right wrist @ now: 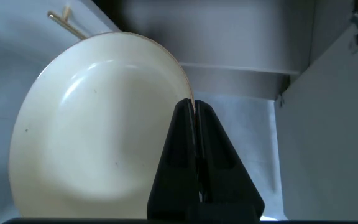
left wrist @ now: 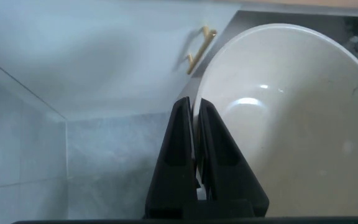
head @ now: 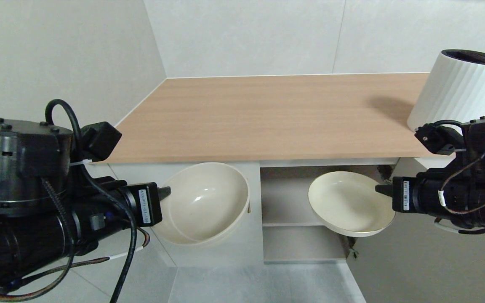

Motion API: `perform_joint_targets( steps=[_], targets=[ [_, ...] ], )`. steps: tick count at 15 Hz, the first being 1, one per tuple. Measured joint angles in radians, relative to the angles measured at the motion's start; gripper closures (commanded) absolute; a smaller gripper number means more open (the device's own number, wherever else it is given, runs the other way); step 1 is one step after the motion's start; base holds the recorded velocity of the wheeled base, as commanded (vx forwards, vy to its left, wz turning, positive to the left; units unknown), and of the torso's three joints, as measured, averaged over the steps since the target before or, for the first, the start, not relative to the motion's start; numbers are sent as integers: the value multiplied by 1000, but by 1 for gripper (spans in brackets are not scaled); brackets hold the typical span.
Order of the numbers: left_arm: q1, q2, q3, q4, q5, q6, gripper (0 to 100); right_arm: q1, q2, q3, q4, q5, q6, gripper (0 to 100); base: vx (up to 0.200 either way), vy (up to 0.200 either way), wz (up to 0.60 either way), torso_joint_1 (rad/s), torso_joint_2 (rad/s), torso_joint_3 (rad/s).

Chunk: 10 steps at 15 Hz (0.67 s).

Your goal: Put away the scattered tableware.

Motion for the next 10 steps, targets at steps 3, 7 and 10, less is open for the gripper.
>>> perform_joint_targets(
  steps=[3,7,10],
  targets=[
    [0,1,0,0,0,0,100,-11,23,19,-86,-2,0,100,0,0,0,0,0,0],
    [0,2,1,0,0,0,100,-14,38,67,-181,-3,-9,100,0,0,0,-134,343,193],
    [0,2,1,1,0,0,100,-14,44,74,-183,-3,-9,100,0,0,0,-178,465,273]
  ],
)
